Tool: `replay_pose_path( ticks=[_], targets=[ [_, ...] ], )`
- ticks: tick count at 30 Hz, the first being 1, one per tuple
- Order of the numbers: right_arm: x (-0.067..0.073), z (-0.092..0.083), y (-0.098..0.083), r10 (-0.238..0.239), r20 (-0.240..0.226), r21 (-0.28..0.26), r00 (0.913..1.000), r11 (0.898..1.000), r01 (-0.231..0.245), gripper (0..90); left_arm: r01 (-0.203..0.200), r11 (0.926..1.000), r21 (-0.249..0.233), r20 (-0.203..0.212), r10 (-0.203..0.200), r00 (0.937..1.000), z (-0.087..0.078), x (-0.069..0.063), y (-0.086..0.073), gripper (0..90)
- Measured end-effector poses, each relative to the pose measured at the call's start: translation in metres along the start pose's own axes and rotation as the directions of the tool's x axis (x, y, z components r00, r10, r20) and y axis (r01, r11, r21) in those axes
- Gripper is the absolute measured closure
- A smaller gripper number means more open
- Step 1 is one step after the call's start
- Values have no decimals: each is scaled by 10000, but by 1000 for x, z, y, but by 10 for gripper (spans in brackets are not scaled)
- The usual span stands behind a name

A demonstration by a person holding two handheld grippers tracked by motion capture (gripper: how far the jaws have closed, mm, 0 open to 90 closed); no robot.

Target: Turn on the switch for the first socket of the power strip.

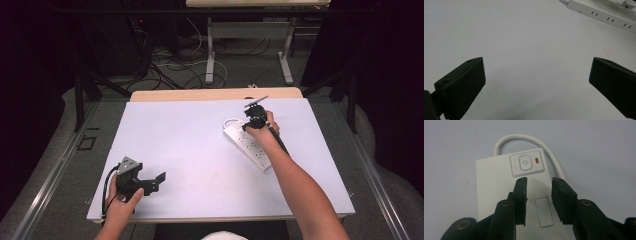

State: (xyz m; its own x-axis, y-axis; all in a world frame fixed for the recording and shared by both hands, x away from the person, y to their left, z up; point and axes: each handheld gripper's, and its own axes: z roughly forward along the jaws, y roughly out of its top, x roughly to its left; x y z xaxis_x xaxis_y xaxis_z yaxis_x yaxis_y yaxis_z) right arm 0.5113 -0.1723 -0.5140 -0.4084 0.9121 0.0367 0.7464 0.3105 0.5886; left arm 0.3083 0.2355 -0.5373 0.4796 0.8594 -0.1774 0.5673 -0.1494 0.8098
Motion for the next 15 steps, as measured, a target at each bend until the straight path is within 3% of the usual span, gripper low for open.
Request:
replay_pose_path(
  ticks=[15],
  targets=[
    [3,-7,0,-301,210,-320,9993,9990,308,428,-20,10000,18,37,20,10000,2,1,1,4]
  ],
)
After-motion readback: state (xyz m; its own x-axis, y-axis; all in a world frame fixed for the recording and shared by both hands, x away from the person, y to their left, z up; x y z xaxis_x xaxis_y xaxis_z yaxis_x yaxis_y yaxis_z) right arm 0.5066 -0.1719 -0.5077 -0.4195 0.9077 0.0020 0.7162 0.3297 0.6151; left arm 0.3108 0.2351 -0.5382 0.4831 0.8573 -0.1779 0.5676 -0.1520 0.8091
